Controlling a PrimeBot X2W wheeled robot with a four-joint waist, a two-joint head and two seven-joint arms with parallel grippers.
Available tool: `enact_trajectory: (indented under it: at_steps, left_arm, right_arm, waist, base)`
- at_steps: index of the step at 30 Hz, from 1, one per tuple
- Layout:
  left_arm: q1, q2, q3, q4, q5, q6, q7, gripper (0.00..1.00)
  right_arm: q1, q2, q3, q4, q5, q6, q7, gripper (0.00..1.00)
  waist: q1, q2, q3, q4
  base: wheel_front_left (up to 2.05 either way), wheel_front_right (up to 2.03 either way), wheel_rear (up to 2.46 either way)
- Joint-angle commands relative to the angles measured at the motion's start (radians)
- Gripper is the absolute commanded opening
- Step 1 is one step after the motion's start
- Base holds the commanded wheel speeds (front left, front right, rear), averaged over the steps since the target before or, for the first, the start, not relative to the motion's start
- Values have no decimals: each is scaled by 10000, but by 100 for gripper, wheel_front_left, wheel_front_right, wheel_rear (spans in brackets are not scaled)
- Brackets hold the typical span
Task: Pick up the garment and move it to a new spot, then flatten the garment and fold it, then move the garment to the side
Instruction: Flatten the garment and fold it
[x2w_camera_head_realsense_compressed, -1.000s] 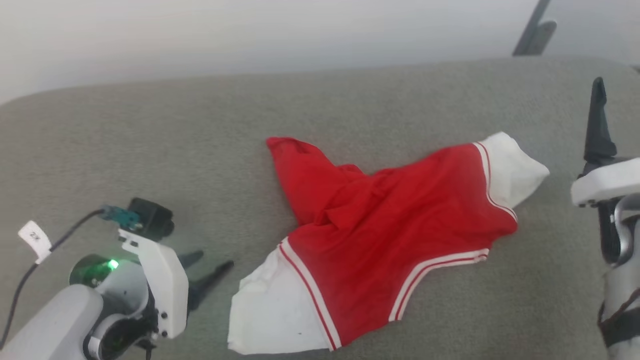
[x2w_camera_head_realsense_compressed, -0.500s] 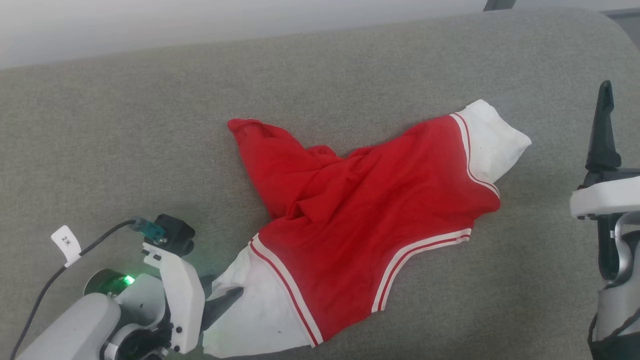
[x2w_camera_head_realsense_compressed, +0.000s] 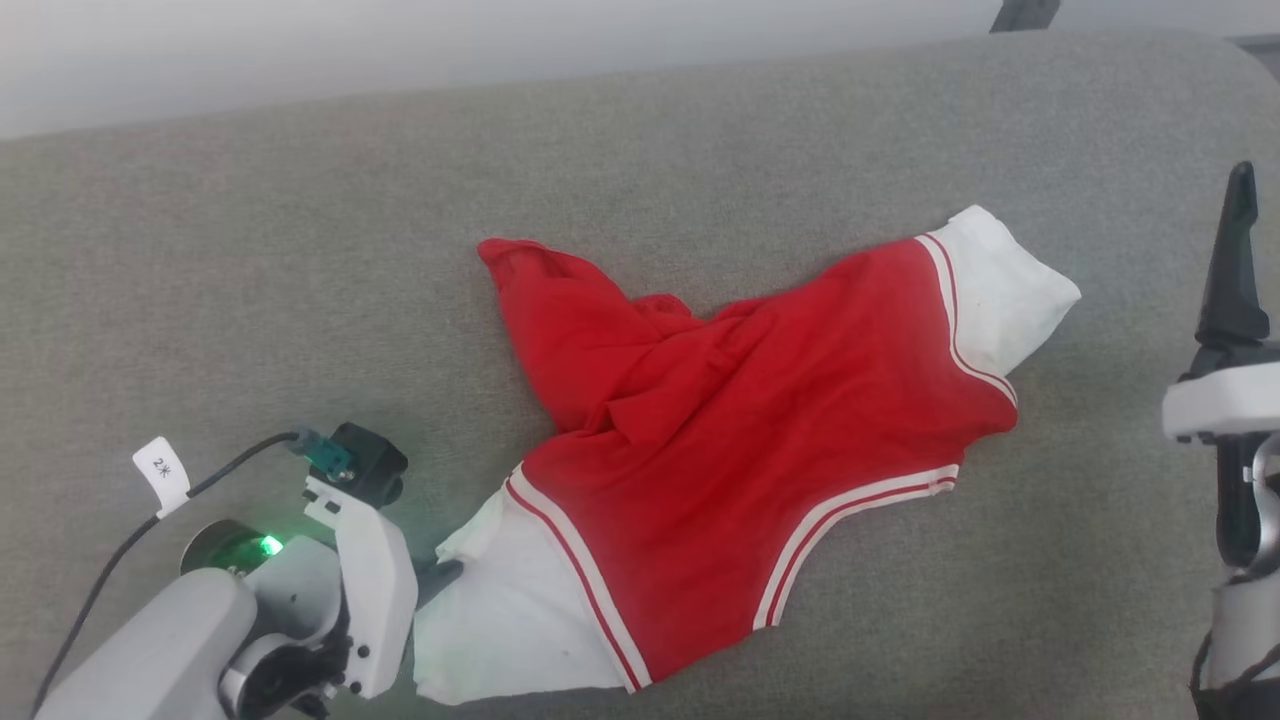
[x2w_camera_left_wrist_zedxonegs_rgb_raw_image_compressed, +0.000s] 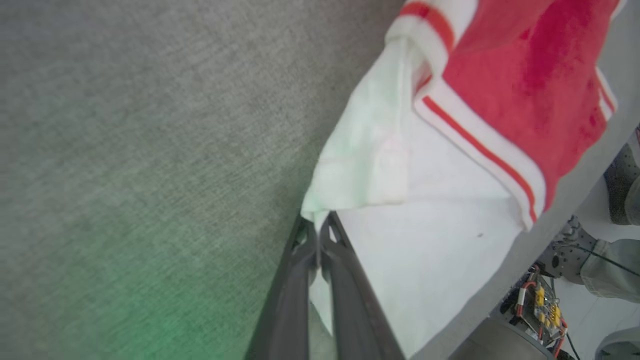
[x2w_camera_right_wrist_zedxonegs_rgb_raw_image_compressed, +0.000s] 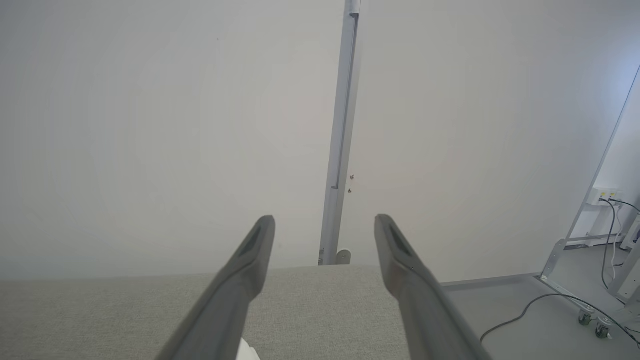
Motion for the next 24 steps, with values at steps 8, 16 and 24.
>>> enact_trajectory:
  at_steps: [8, 16, 24]
  left_arm:
    - [-549, 1098, 144, 580, 298, -244, -99, 0]
    - [-1107, 1986, 130, 1244, 410, -351, -201, 0]
    - [-1353, 1994, 115, 2277, -176, -367, -489, 100]
  right_arm:
    - [329, -89, 20, 142, -40, -14, 124, 100]
    - [550, -67, 94, 185, 49, -14, 233, 100]
    - [783, 17, 188, 210, 131, -14, 196, 100]
  waist:
    - [0, -1, -384, 263]
    - [0, -1, -573, 202]
    - [0, -1, -657, 77]
  base:
    - [0, 0, 0]
    - [0, 0, 0]
    - [0, 0, 0]
